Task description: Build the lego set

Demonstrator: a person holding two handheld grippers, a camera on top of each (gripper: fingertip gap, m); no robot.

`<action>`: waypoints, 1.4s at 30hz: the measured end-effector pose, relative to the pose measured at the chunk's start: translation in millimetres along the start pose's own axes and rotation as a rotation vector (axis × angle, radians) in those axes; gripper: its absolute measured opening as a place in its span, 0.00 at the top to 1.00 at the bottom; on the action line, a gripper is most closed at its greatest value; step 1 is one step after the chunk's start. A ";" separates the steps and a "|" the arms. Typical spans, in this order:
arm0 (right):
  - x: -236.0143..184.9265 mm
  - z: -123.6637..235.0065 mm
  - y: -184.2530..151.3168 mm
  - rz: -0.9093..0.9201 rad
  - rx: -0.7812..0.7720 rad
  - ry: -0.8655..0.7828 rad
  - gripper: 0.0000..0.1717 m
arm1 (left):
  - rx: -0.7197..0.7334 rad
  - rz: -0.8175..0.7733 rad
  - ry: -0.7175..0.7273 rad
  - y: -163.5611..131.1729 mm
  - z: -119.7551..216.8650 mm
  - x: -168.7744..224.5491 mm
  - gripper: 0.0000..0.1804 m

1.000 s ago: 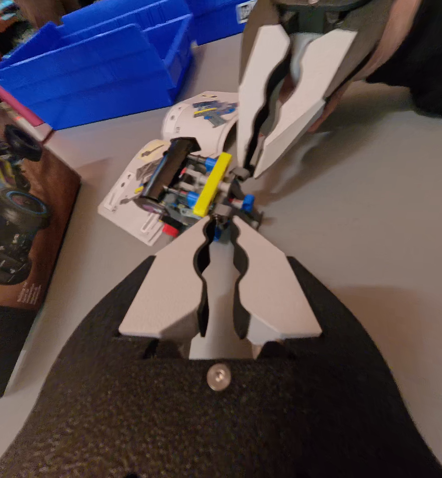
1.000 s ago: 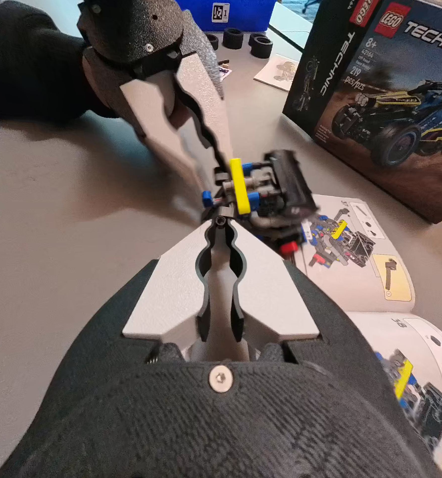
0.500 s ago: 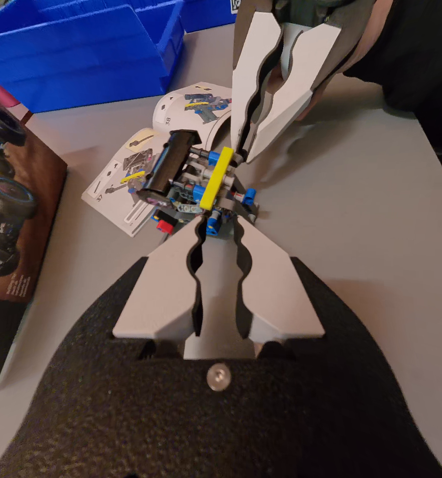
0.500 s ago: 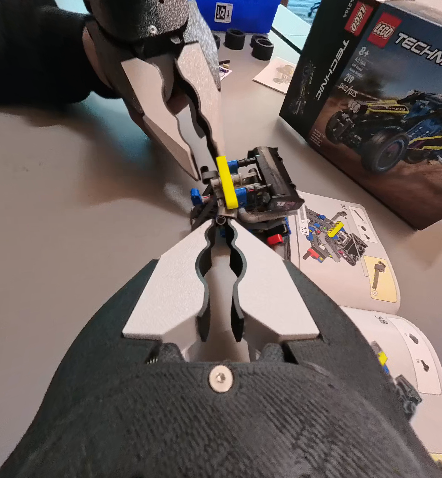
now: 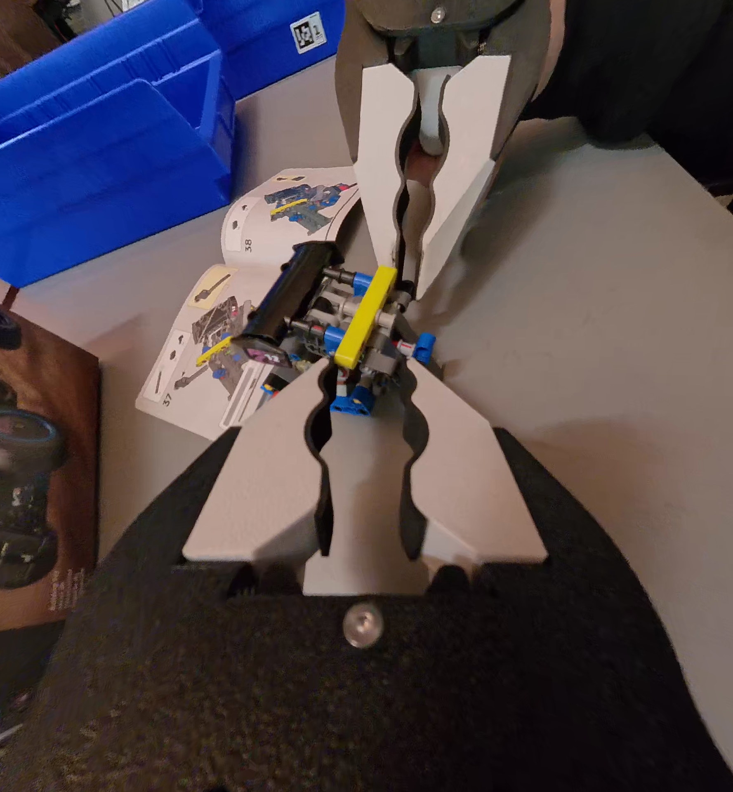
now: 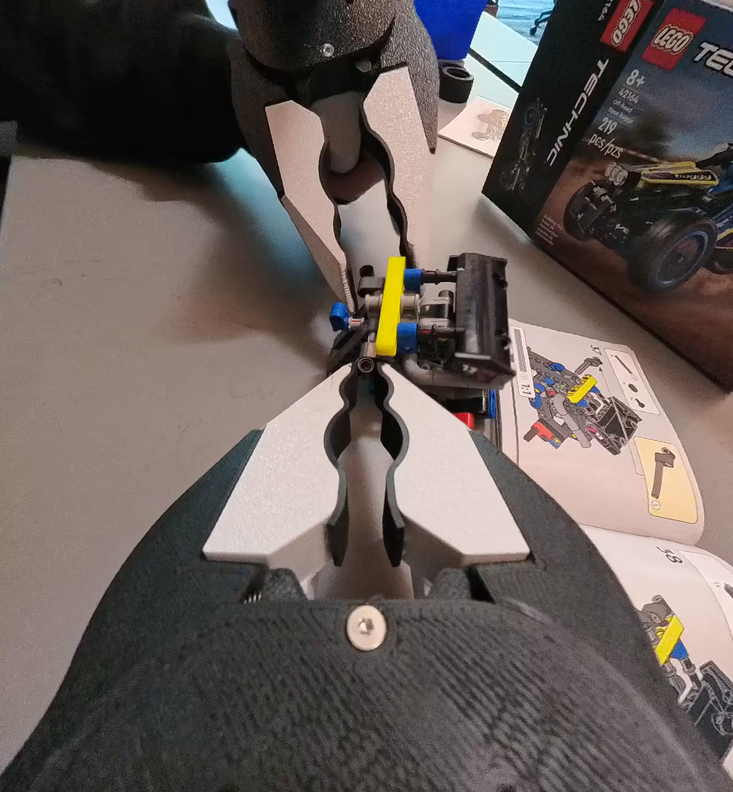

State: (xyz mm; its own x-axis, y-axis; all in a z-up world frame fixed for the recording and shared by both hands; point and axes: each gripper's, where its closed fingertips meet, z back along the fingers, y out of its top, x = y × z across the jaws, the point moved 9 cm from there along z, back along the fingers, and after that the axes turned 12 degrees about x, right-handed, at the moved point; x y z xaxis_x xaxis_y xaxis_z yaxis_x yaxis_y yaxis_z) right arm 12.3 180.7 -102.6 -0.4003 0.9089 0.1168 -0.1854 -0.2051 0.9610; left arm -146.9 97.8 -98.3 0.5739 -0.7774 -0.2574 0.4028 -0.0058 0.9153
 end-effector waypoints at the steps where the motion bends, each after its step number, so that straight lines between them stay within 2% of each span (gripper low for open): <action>1: 0.0 -0.3 0.4 0.003 0.003 0.000 0.97 | 0.013 0.022 -0.017 -0.2 -1.0 -0.5 0.87; 6: -1.3 0.2 0.6 0.003 0.005 -0.014 0.98 | 0.060 0.143 -0.058 -5.1 -1.8 -3.4 0.88; 9: -2.5 -1.3 -0.3 0.020 -0.013 -0.027 0.97 | 0.038 0.154 -0.048 -4.7 0.6 -2.5 0.88; 13: -6.2 -1.8 -1.9 0.027 -0.040 -0.032 0.97 | -0.015 0.193 0.075 -0.9 11.1 -5.8 0.81; 17: -13.2 -1.0 0.5 0.030 -0.023 -0.063 0.97 | -0.036 0.224 0.190 0.5 18.0 6.0 0.83; 21: -22.6 -1.9 2.3 0.042 -0.023 -0.128 0.97 | -0.088 0.252 0.233 -3.9 15.1 18.1 0.82; 25: -30.5 -4.1 3.7 0.053 -0.029 -0.173 0.97 | -0.057 0.365 0.233 3.0 6.1 26.2 0.72; 28: -35.4 -3.7 3.2 0.043 -0.045 -0.194 0.97 | -0.128 0.323 0.375 2.9 -4.3 30.5 0.70; 30: -36.5 -0.4 1.1 0.029 -0.071 -0.219 0.97 | -0.207 0.275 0.442 0.8 -13.8 36.9 0.71; 32: -36.9 3.6 -0.9 0.026 -0.088 -0.254 0.97 | -0.228 0.211 0.495 1.0 -19.9 42.0 0.72; 37: -42.1 4.4 2.6 0.019 -0.056 -0.287 0.97 | -0.228 0.173 0.551 2.7 -22.8 45.6 0.73; 42: -42.7 4.6 5.5 -0.016 -0.028 -0.328 0.97 | -0.200 0.266 0.575 7.0 -26.0 48.0 0.70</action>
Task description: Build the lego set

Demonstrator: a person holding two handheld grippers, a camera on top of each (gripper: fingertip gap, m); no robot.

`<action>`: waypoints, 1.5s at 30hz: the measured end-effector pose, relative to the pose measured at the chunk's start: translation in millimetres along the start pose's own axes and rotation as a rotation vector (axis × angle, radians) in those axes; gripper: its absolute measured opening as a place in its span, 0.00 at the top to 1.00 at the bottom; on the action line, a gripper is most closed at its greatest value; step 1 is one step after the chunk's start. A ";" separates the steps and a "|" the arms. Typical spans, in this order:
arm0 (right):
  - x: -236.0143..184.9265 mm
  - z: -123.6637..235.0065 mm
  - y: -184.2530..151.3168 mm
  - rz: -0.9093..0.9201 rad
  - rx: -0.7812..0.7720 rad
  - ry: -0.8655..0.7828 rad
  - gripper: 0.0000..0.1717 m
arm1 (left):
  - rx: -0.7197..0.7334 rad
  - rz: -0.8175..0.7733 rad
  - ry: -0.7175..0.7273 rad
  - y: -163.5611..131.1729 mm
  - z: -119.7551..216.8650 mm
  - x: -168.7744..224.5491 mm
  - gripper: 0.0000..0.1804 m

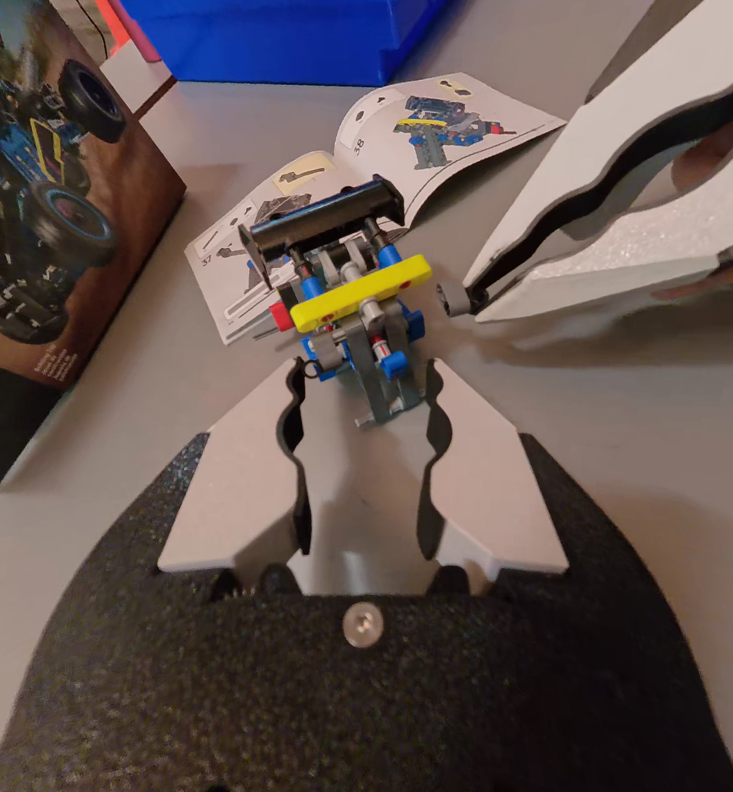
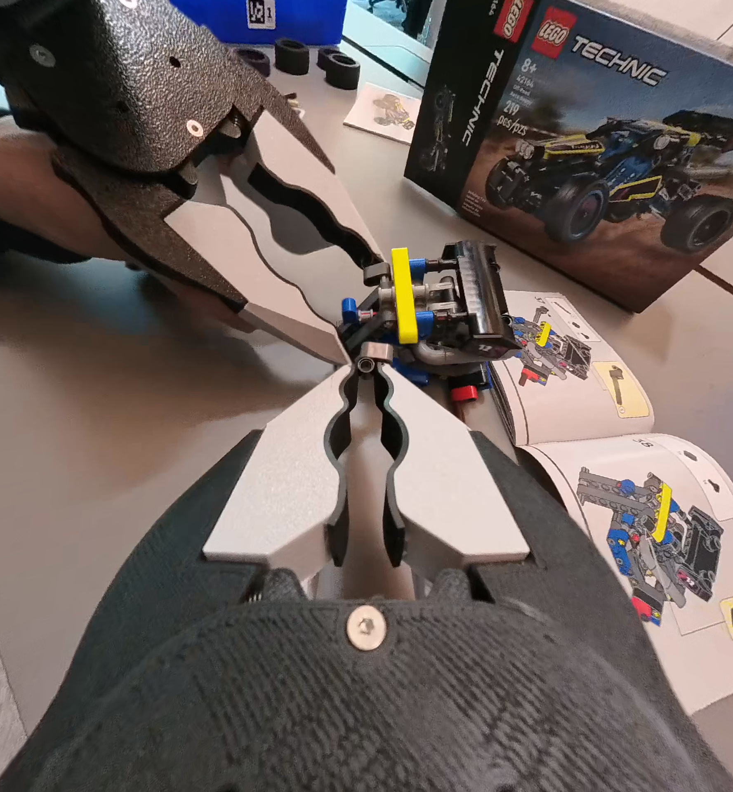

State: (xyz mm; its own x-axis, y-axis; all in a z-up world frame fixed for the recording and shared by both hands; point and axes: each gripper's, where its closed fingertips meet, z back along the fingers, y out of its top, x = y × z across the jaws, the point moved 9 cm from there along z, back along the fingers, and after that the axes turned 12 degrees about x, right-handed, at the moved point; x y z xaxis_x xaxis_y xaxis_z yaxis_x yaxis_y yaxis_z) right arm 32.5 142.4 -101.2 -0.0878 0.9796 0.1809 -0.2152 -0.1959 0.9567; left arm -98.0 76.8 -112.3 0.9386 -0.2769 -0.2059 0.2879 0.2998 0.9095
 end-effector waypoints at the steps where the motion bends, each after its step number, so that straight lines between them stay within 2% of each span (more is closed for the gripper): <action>1: -0.6 -0.1 0.3 -0.002 0.001 0.000 0.97 | 0.002 0.012 0.007 0.8 0.2 0.8 0.71; 3: -2.4 -1.2 0.2 0.003 -0.005 0.005 0.97 | 0.007 -0.003 0.033 1.4 -0.3 1.0 0.75; 9: -3.4 -1.6 0.9 -0.004 -0.005 0.002 0.97 | 0.005 -0.019 0.104 1.5 1.4 3.5 0.70; 12: -2.3 -0.7 1.4 -0.018 0.005 0.005 0.97 | 0.040 -0.037 0.122 5.1 1.1 5.1 0.75; 20: 1.8 -1.0 1.1 -0.027 -0.001 -0.055 0.97 | 0.051 -0.098 0.145 6.3 -3.7 5.9 0.79; 30: 1.7 -8.2 -2.7 0.082 -0.053 -0.088 0.97 | 0.054 -0.076 0.102 4.4 -0.4 2.7 0.78; 32: 1.5 -9.2 -1.9 0.108 -0.039 -0.083 0.97 | 0.056 -0.074 0.112 5.3 -1.6 1.9 0.71; 34: 1.5 -10.0 -1.3 0.121 -0.028 -0.075 0.97 | 0.041 -0.072 0.107 5.3 -4.7 1.7 0.69; 37: 1.1 -12.6 -0.9 0.138 -0.018 -0.036 0.97 | 0.044 -0.069 0.095 5.7 -6.4 -0.1 0.77; 41: -0.7 -17.2 -0.9 0.187 -0.019 -0.046 0.97 | 0.049 -0.056 0.092 5.0 -5.8 -3.1 0.78; 45: -5.5 -21.4 -4.5 0.333 -0.040 -0.115 0.97 | 0.056 -0.066 0.084 4.8 -6.4 -4.5 0.78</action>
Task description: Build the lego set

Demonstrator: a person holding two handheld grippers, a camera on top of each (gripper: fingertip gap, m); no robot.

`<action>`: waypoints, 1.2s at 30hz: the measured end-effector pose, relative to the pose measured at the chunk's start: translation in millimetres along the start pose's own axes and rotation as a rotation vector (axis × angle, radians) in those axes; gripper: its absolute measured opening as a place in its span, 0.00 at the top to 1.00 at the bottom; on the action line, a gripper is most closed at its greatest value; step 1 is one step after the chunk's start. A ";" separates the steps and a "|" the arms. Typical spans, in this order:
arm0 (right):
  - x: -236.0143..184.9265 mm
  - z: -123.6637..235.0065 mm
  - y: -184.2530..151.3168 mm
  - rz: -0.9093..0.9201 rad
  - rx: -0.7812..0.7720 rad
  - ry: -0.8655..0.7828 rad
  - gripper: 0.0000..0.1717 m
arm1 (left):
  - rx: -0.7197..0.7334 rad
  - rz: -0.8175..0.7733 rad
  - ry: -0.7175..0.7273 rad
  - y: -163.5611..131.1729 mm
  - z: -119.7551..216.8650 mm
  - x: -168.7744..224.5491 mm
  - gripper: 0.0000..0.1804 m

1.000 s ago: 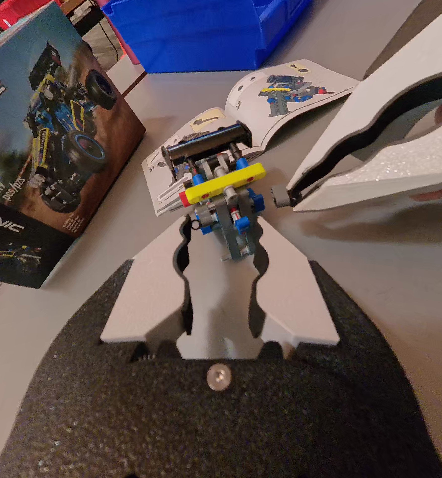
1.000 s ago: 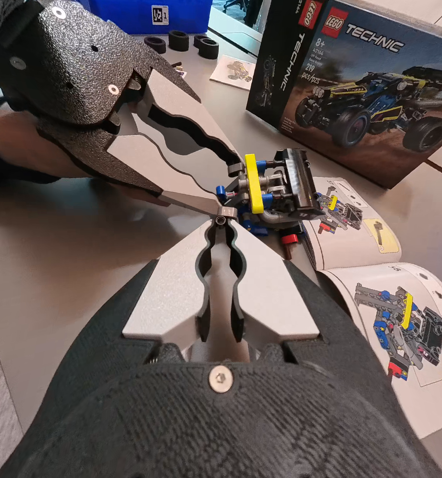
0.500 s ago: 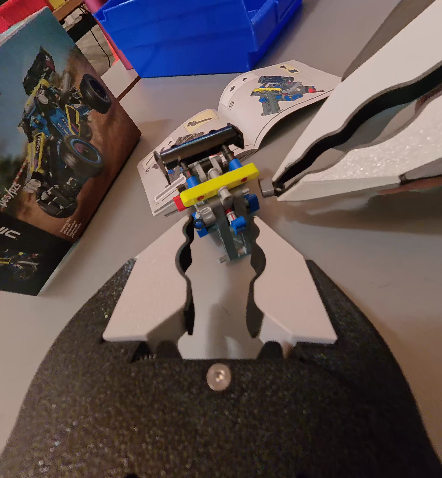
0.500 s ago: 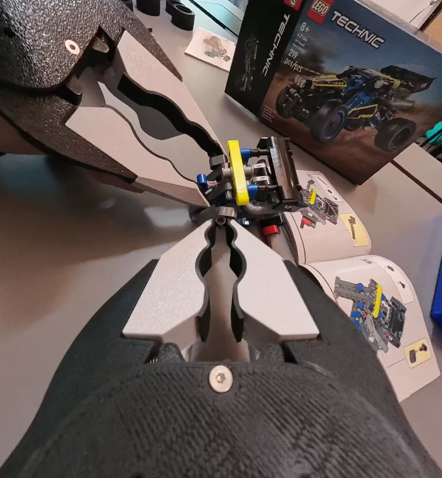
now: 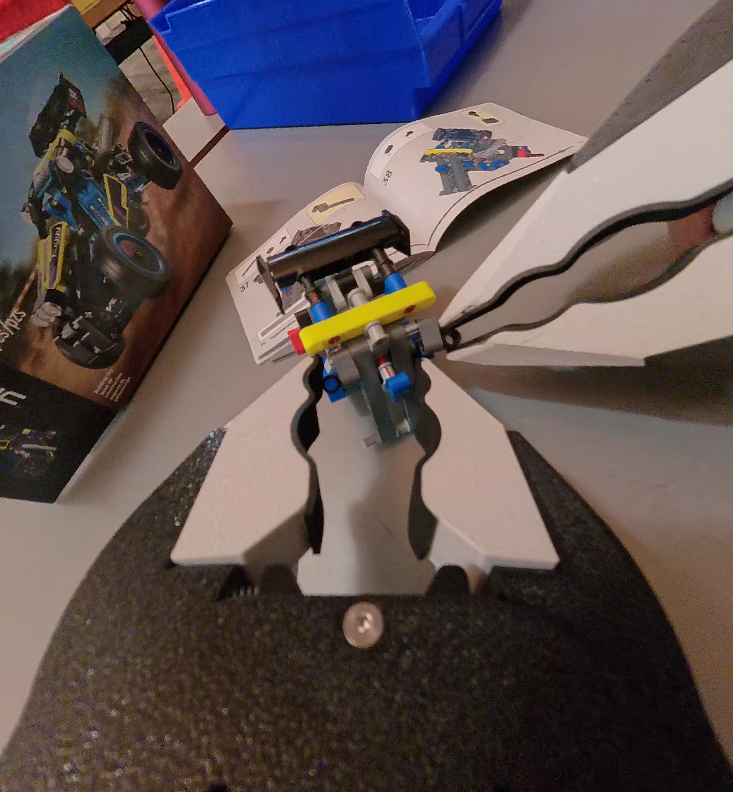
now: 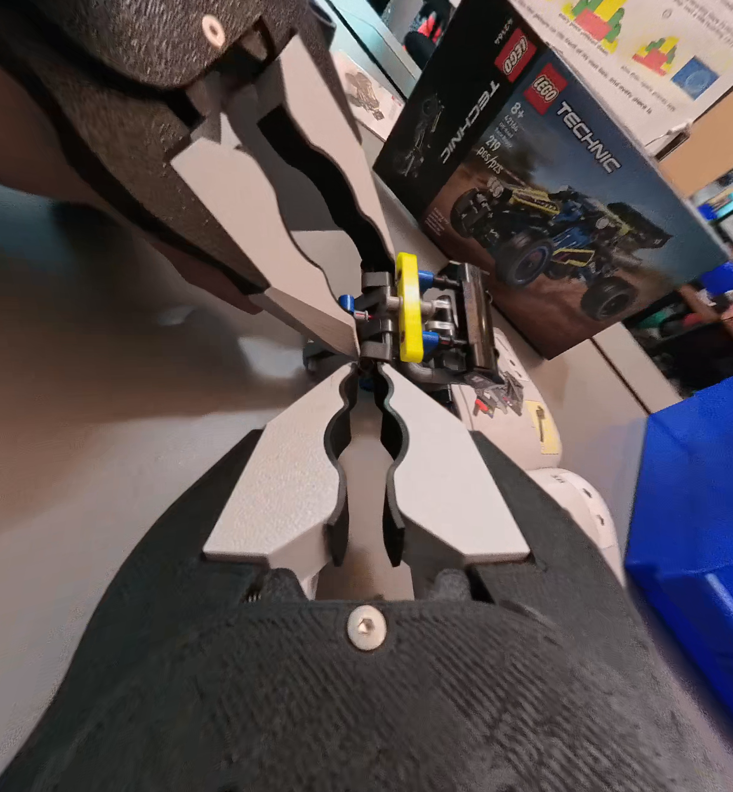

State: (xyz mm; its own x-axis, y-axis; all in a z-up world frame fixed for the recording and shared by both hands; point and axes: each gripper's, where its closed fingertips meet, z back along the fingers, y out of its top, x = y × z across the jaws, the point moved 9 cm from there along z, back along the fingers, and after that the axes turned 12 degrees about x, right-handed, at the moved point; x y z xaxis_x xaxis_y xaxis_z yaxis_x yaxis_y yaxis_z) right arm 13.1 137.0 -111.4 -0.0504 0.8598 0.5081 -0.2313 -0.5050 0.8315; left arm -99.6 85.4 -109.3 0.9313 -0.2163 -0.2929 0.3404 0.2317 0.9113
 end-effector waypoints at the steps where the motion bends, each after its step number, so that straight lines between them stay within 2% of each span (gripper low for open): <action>1: -1.1 -1.0 0.0 0.035 0.000 -0.014 0.98 | 0.000 0.003 -0.003 -0.2 -0.4 -1.0 0.78; 7: -6.5 -6.7 0.8 0.196 -0.016 -0.066 0.98 | 0.003 0.043 -0.048 -2.4 -1.0 -8.7 0.78; 13: 0.4 -2.3 -0.2 0.128 0.009 0.030 0.98 | 0.030 -0.030 -0.090 -2.8 0.5 -8.1 0.78; 17: 3.6 -2.7 3.9 0.177 -0.049 0.078 0.98 | 0.039 -0.072 -0.105 -3.0 1.0 -8.4 0.78; 22: 6.4 -3.6 7.7 0.161 -0.091 0.107 0.98 | 0.036 -0.062 -0.096 -3.0 1.1 -7.6 0.79; 28: 4.7 -4.2 4.4 0.102 -0.036 0.082 0.98 | 0.034 -0.011 -0.132 -4.3 1.5 -10.9 0.79; 31: 3.2 -3.7 5.7 0.176 -0.049 0.087 0.98 | 0.038 -0.028 -0.142 -4.4 2.6 -10.4 0.79; 36: -1.7 -6.0 16.6 0.319 -0.189 0.086 0.97 | 0.035 -0.079 -0.110 -3.5 4.0 -7.0 0.79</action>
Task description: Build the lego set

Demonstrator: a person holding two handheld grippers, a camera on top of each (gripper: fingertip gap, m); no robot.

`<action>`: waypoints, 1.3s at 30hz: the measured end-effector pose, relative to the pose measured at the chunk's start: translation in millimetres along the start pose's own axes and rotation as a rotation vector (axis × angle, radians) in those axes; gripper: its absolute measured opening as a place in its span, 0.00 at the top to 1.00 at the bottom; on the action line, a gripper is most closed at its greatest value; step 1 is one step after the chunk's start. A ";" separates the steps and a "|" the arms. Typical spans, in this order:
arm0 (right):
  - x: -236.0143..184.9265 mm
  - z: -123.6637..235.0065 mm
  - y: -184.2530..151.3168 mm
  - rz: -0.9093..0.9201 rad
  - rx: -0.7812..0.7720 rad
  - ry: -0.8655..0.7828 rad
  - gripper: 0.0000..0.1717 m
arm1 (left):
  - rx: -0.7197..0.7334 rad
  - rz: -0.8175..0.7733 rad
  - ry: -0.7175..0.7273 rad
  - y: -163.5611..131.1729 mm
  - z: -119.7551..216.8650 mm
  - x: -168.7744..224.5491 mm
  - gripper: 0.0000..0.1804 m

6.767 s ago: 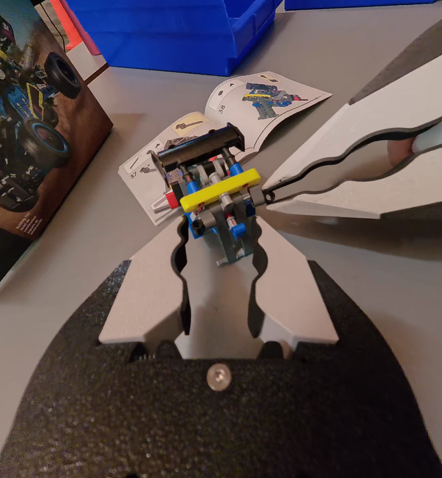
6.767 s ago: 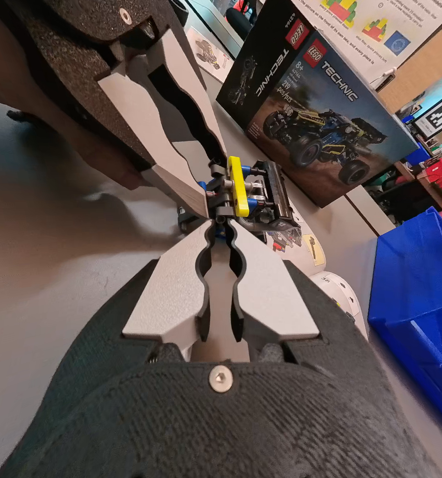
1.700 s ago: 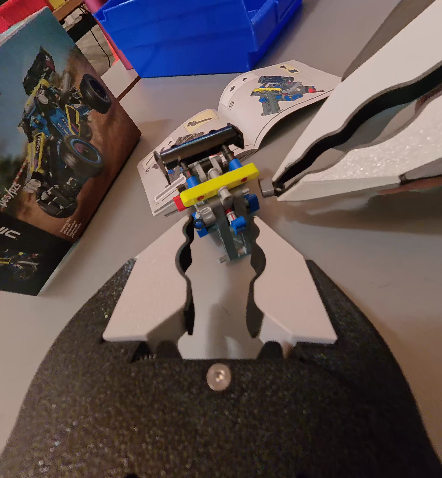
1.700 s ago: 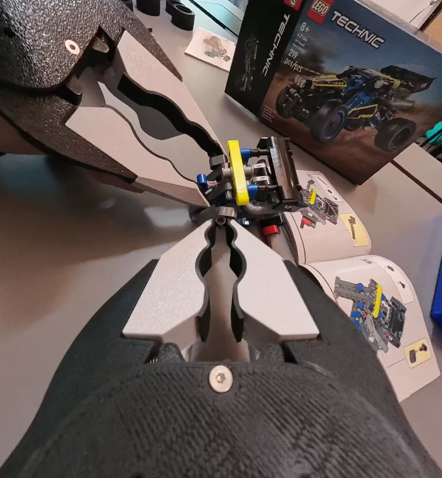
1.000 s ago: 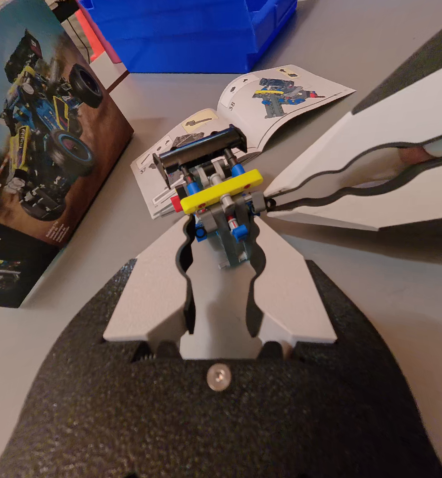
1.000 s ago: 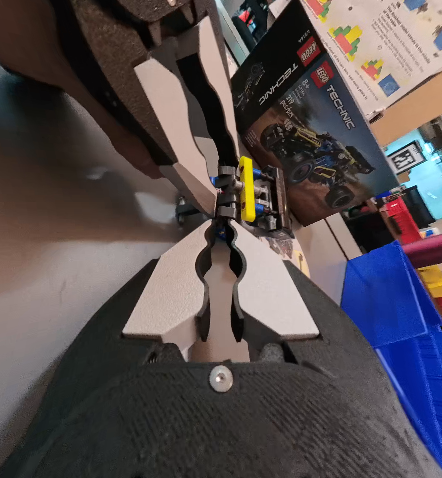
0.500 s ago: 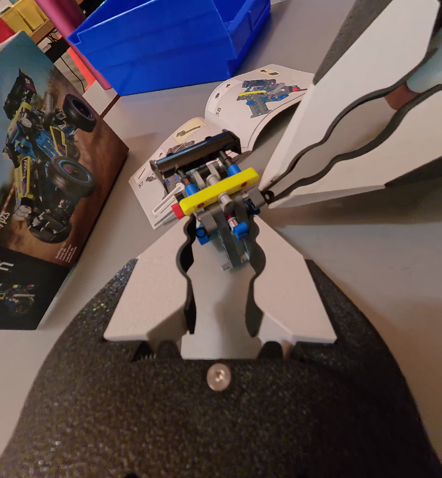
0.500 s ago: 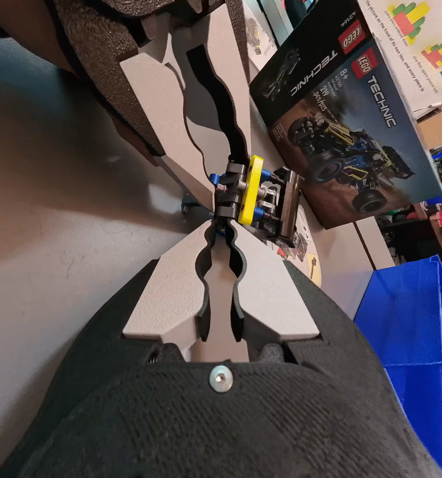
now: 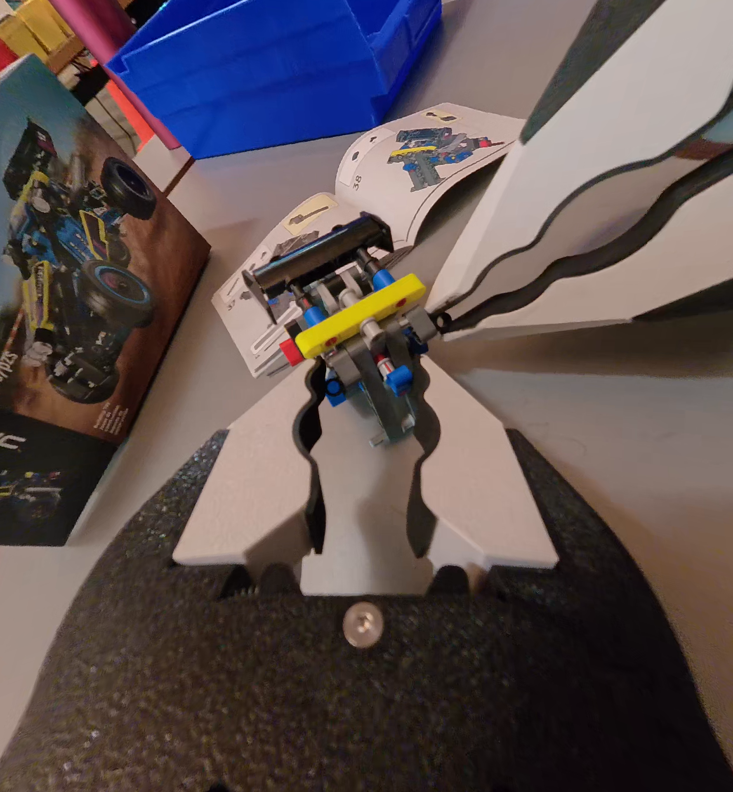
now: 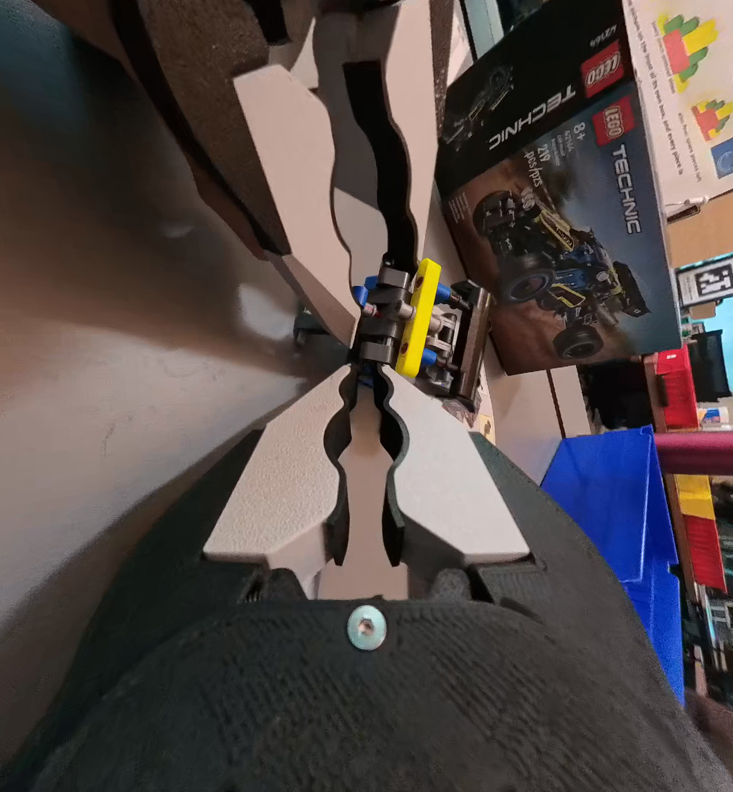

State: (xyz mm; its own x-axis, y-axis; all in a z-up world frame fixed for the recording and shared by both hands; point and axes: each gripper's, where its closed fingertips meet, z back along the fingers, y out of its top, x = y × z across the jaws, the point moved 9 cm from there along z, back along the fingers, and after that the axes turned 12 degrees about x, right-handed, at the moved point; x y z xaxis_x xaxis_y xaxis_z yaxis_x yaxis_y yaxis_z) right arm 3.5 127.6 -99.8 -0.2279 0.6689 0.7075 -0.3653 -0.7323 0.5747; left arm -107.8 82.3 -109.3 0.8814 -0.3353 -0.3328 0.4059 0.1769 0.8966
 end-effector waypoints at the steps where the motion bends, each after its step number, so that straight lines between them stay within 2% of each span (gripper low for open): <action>1: -0.3 -0.7 2.0 -0.006 -0.019 -0.005 0.97 | -0.005 -0.017 0.014 0.4 0.2 0.8 0.79; 7: -2.1 -2.9 5.9 0.018 -0.036 -0.026 0.98 | -0.005 0.053 -0.005 -1.3 1.0 -2.3 0.79; 10: -2.8 -1.9 2.0 0.053 0.016 -0.026 0.98 | -0.006 0.093 -0.040 -2.3 1.2 -4.3 0.79; 13: -3.1 -0.8 -0.5 0.122 0.032 -0.015 0.98 | -0.004 0.059 -0.043 -1.6 1.5 -3.1 0.79; 17: -2.5 -0.2 6.5 0.284 -0.083 0.031 0.98 | -0.010 0.024 -0.024 0.6 1.0 0.4 0.79; 21: -6.5 -4.6 11.5 0.362 -0.143 -0.002 0.98 | -0.012 0.069 -0.025 -1.1 1.7 -2.1 0.79; 24: -7.3 -5.6 12.7 0.345 -0.132 -0.014 0.98 | -0.016 0.116 -0.038 -2.2 2.2 -4.1 0.79; 29: -6.4 -4.8 10.5 0.297 -0.082 -0.010 0.98 | -0.022 0.107 -0.038 -1.7 2.2 -3.6 0.79; 34: -5.7 -5.1 13.2 0.380 -0.137 0.029 0.98 | -0.025 0.072 -0.036 -0.1 1.6 -2.2 0.80; 39: -1.2 -0.3 8.2 0.380 -0.073 0.081 0.98 | -0.013 0.077 -0.063 -0.3 1.6 -1.4 0.80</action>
State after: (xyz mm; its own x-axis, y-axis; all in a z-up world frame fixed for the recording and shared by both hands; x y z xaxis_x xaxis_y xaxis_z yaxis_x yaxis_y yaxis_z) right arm 0.5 120.9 -96.0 -0.4284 0.3617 0.8280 -0.3039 -0.9207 0.2449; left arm -109.6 81.3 -108.7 0.8931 -0.3778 -0.2441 0.3414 0.2161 0.9148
